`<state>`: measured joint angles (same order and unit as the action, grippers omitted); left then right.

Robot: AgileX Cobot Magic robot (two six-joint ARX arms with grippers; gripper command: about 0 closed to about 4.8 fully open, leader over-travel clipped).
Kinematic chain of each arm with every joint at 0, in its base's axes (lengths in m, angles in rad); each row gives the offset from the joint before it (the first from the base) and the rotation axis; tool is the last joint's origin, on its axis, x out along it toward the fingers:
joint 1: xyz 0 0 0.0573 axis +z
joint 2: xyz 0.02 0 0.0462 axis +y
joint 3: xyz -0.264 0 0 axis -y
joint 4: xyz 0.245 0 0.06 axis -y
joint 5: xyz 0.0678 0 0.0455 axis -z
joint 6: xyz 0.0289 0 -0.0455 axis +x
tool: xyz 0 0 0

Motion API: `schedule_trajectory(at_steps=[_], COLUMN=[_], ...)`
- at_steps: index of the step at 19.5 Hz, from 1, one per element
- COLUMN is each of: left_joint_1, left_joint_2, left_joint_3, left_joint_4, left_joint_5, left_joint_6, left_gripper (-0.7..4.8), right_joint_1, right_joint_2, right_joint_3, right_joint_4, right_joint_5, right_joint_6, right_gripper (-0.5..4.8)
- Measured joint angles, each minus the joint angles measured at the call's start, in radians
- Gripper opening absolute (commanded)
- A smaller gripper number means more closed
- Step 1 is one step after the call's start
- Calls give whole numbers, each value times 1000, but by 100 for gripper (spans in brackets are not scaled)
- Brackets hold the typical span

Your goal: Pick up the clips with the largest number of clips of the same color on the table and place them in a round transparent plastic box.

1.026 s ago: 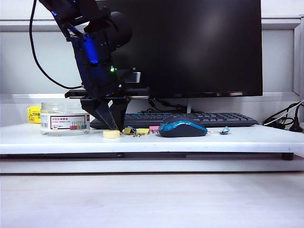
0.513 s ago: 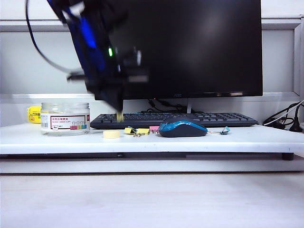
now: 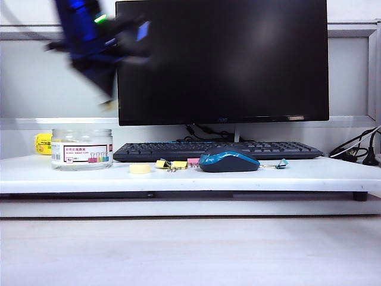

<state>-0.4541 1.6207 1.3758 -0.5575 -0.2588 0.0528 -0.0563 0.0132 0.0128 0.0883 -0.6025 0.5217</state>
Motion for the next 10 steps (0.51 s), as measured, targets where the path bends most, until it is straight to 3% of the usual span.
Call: schedule_trajectory(at_steps=[4,8,10], left_joint_1=[115,124,124], left_joint_2=[4,5,12], left_joint_3=[-10,-10,-10], left_joint_4=[-37,-28,-23], left_joint_5=[100,143,162], left_joint_6=[-5,7,9], left_gripper=[-4,7,60], right_joint_1=[0,-1,-1], right_joint_2=[0,0,0], right_joint_3=[0,0,0], right_joint_4=[0,0,0], right_joint_5=[0,1,1], right_joint_6=[0,-11,-14], right_gripper=[117,117,117])
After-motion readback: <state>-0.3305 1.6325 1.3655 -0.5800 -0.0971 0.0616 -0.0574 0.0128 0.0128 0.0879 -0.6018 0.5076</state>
